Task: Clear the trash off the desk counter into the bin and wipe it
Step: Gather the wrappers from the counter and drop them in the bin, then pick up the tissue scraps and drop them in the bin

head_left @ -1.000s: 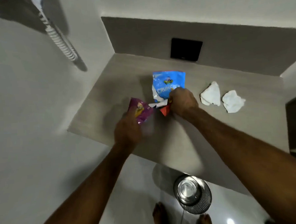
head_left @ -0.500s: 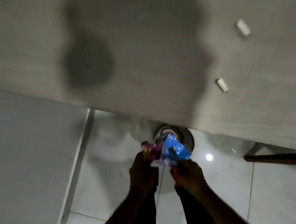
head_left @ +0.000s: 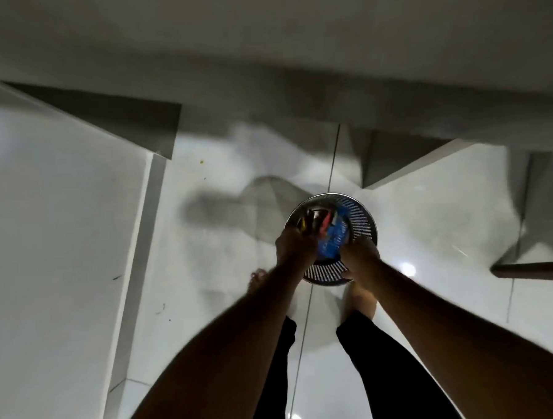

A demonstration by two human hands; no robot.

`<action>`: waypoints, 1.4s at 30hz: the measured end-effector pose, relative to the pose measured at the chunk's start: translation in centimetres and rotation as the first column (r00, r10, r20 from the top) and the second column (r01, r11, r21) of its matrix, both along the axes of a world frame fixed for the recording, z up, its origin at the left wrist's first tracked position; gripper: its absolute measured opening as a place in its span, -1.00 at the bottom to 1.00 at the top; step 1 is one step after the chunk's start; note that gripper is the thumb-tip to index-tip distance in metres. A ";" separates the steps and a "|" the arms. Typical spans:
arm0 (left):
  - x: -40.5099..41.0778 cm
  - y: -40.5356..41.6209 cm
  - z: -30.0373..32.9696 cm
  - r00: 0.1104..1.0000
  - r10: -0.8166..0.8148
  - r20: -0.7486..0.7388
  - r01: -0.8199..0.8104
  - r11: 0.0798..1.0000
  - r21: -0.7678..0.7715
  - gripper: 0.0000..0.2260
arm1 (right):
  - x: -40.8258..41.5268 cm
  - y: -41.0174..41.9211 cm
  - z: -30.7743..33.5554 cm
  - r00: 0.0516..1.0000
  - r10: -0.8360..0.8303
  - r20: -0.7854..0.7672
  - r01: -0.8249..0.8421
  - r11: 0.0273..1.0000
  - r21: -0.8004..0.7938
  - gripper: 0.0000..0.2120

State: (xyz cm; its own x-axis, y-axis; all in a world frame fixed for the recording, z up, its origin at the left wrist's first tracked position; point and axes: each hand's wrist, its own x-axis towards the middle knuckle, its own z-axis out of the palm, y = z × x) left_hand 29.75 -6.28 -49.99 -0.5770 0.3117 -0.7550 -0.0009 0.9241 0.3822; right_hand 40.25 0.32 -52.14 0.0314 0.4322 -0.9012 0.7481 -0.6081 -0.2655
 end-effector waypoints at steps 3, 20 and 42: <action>-0.2 -1.2 5.9 0.995 -0.062 -0.074 0.064 0.998 0.018 -0.81 | 1.1 -0.8 5.5 0.941 0.314 0.130 -0.332 0.931 0.154 -0.72; -12.2 1.4 44.3 0.694 0.261 -0.671 0.306 0.736 0.604 -0.74 | -6.3 11.4 52.1 0.868 0.484 -0.114 -0.050 0.313 0.948 -0.90; -16.4 15.8 47.1 0.416 -0.183 -0.891 0.784 0.569 0.249 -0.86 | -6.5 18.6 51.0 0.921 0.389 -0.023 -0.142 0.391 0.909 -0.86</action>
State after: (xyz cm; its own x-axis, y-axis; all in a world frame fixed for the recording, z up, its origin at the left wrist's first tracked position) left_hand 13.39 9.56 -2.85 -0.3441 0.8881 0.3047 0.9003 0.2200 0.3757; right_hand 33.78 18.92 -1.16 -0.3592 0.9331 0.0175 0.6793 0.2742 -0.6807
